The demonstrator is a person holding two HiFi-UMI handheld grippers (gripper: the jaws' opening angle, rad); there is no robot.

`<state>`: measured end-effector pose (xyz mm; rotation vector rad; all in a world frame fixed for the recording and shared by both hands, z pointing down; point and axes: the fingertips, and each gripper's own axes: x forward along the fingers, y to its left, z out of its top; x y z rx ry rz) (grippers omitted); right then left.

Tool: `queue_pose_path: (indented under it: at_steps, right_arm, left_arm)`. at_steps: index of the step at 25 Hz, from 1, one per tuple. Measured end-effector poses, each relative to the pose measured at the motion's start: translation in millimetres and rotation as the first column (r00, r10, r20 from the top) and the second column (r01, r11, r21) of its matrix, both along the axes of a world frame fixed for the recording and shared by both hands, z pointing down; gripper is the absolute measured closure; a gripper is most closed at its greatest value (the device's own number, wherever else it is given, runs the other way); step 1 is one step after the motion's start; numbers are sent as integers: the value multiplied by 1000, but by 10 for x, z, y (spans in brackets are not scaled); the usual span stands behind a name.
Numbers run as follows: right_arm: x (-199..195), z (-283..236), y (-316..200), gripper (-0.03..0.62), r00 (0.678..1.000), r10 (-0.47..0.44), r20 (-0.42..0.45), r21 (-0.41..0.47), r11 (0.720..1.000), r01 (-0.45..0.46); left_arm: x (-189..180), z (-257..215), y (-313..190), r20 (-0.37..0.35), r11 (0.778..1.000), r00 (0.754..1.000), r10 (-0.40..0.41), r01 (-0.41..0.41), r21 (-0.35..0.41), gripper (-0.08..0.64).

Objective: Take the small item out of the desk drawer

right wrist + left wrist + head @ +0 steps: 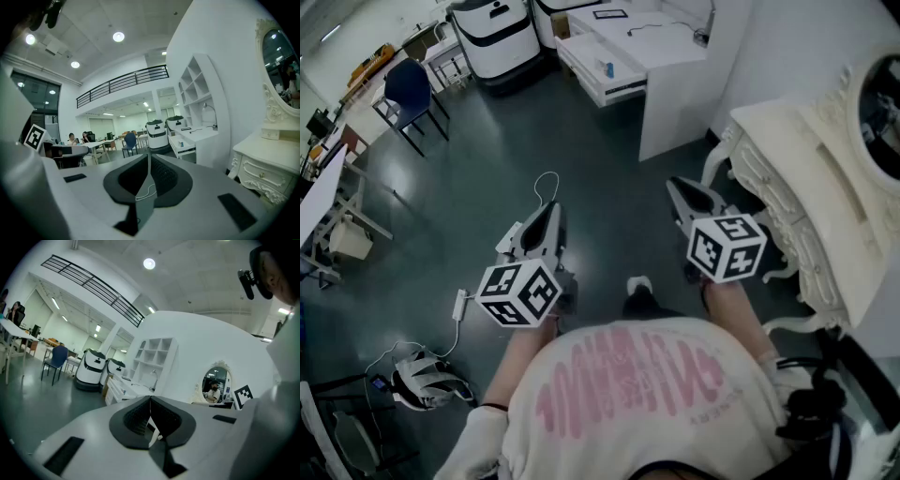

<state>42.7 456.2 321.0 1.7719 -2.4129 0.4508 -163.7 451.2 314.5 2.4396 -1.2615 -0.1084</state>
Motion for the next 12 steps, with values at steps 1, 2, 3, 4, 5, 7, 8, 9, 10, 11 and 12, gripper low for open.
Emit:
queue_pose_path:
  at_steps: [1,2,3,4,5,7,8,9,10,11,12]
  right_arm:
    - [0,3,-9,557,1000,2,2,-2,1000,-2]
    - [2,7,-19,557,1000,3,3,-5,1000,-3]
    - [5,11,-33,557,1000,3,3,-6,1000,-3]
    - [12,17,-54,557,1000,3,1,-8,1000,-3]
    - [23,25,-82,557,1000,3,-2,-10,1000,-3]
    - [63,44,-163,557,1000,3,-3,-12,1000,-3]
    - [91,53,-218,557,1000,5,0,-12,1000,-5]
    - [125,63,-280,557,1000,7,6,-11,1000,-7]
    - [168,80,-348,557,1000,10,12,-11,1000,-10]
    - [223,107,-424,557,1000,14,19,-13,1000,-14]
    - [290,147,-514,557,1000,19,25,-16,1000,-18]
  left_arm:
    - [-2,6,-9,-1,1000,1000,0,0,-1,529]
    - [-2,12,-19,-1,1000,1000,0,0,-3,529]
    - [1,18,-33,-2,1000,1000,1,-1,-4,529]
    - [8,23,-54,-2,1000,1000,1,-1,-6,529]
    - [21,31,-81,-3,1000,1000,1,-1,-7,529]
    - [59,54,-162,-5,1000,1000,2,-2,-12,529]
    - [82,69,-221,-6,1000,1000,3,-3,-15,529]
    - [108,90,-290,-7,1000,1000,3,-3,-20,529]
    - [139,117,-369,-9,1000,1000,4,-4,-26,529]
    - [176,150,-456,-11,999,1000,4,-4,-34,529]
    - [220,189,-555,-14,999,1000,2,-3,-41,529]
